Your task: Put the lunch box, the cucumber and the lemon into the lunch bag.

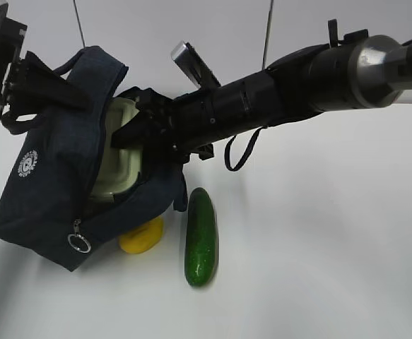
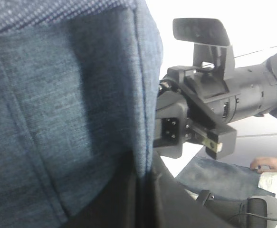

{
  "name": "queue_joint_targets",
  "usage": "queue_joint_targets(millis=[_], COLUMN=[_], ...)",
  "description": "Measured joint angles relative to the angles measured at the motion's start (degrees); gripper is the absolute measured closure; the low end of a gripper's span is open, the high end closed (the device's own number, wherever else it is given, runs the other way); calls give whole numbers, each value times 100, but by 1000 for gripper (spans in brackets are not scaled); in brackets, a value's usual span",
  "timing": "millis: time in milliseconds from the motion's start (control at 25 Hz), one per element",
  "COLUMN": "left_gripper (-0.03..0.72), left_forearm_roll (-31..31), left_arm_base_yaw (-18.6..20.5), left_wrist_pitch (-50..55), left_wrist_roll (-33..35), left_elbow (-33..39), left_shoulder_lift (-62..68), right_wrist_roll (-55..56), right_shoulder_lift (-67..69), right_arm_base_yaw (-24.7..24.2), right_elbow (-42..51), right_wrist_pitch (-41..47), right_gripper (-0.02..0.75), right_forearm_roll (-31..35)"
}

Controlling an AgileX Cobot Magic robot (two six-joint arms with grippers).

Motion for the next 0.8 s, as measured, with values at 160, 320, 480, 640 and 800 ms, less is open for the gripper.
queue_joint_targets(millis=[160, 320, 480, 640, 800], left_gripper=[697, 697, 697, 697, 697], left_forearm_roll=[-11, -11, -22, -22, -22], left_arm_base_yaw=[0, 0, 0, 0, 0], left_wrist_pitch=[26, 26, 3, -18, -45], left_wrist_roll=[81, 130, 169, 192, 195], left_elbow=[0, 0, 0, 0, 0], left_shoulder_lift=[172, 332, 371, 391, 406], right_wrist_roll=[0, -32, -67, -67, -67], right_shoulder_lift=[189, 275, 367, 649, 845], right_arm_base_yaw=[61, 115, 167, 175, 175], right_elbow=[-50, -50, -87, -284, -450], right_wrist_pitch=[14, -55, -175, -58, 40], right_gripper=[381, 381, 381, 381, 381], right_forearm_roll=[204, 300, 436, 657, 702])
